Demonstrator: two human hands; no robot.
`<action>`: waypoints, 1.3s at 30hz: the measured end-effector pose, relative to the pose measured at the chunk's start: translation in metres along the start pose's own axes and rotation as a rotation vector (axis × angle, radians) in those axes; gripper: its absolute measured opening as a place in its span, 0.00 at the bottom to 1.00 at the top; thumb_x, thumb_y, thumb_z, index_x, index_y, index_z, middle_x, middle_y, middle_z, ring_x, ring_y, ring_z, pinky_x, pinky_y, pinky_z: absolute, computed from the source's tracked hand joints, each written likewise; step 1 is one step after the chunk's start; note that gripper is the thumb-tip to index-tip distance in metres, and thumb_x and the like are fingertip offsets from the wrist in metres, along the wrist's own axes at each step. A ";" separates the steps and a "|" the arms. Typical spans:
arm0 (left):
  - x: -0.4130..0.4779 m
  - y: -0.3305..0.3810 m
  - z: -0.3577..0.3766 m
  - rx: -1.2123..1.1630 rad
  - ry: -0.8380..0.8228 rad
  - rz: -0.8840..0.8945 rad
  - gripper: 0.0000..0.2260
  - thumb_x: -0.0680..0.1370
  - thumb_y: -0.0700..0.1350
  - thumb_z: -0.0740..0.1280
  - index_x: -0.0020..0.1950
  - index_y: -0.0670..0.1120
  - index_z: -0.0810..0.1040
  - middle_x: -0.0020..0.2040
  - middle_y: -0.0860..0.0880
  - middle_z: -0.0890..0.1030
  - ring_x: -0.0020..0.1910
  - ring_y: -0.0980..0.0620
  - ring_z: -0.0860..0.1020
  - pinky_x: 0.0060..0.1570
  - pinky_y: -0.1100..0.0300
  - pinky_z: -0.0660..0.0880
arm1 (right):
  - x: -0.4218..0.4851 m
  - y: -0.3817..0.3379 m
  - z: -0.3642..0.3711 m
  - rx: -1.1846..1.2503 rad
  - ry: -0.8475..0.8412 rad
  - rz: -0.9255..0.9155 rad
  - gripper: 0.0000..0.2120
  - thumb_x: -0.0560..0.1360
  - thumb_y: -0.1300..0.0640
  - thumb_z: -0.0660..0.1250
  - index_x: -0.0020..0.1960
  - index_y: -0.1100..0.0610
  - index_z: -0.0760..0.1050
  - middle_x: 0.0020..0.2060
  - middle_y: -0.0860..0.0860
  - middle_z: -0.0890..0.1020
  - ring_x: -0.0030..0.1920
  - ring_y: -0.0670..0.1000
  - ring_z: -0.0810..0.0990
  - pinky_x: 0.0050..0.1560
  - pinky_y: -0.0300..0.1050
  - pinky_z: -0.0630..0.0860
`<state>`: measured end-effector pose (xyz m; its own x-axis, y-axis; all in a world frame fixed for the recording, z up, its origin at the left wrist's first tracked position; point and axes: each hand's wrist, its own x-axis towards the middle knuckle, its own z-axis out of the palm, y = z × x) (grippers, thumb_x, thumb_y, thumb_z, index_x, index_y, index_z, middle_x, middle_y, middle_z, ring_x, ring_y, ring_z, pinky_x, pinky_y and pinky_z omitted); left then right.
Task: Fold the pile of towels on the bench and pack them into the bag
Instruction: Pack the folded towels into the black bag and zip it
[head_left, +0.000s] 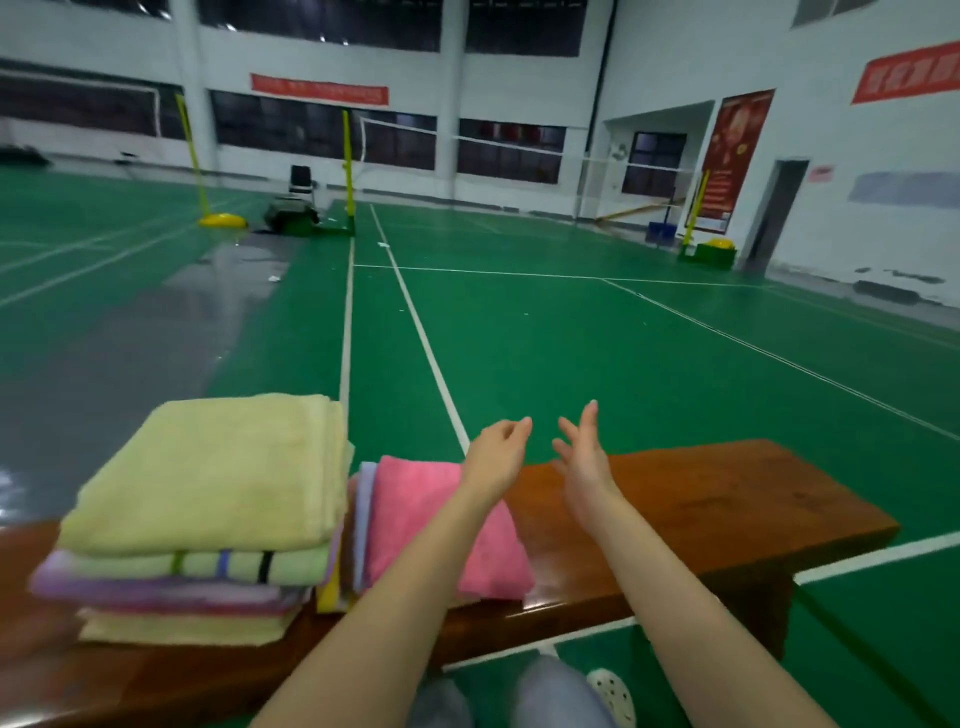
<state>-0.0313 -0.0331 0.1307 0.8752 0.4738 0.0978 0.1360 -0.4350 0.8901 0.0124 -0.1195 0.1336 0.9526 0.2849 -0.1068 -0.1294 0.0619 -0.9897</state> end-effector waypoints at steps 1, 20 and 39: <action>-0.006 -0.014 -0.012 0.089 -0.001 0.013 0.18 0.81 0.51 0.58 0.61 0.39 0.76 0.61 0.42 0.78 0.61 0.45 0.74 0.57 0.59 0.68 | -0.001 0.006 0.013 -0.012 -0.024 -0.003 0.31 0.80 0.41 0.41 0.74 0.59 0.58 0.74 0.54 0.60 0.73 0.54 0.60 0.73 0.52 0.53; -0.043 -0.114 -0.030 1.085 -0.336 0.112 0.43 0.74 0.63 0.64 0.76 0.54 0.39 0.76 0.38 0.41 0.75 0.34 0.43 0.71 0.41 0.40 | 0.008 0.104 0.020 -0.037 -0.017 0.504 0.32 0.78 0.37 0.47 0.71 0.59 0.63 0.67 0.63 0.70 0.66 0.65 0.68 0.63 0.63 0.68; -0.031 -0.115 -0.047 0.934 -0.275 0.113 0.51 0.69 0.55 0.73 0.76 0.54 0.37 0.78 0.43 0.49 0.75 0.41 0.55 0.73 0.48 0.53 | -0.017 0.094 0.024 0.433 -0.228 0.532 0.21 0.71 0.39 0.64 0.52 0.56 0.75 0.52 0.61 0.78 0.55 0.64 0.74 0.59 0.63 0.71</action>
<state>-0.0956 0.0386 0.0463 0.9672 0.2485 -0.0518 0.2537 -0.9541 0.1593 -0.0228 -0.0954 0.0445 0.6552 0.5711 -0.4945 -0.7022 0.2189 -0.6775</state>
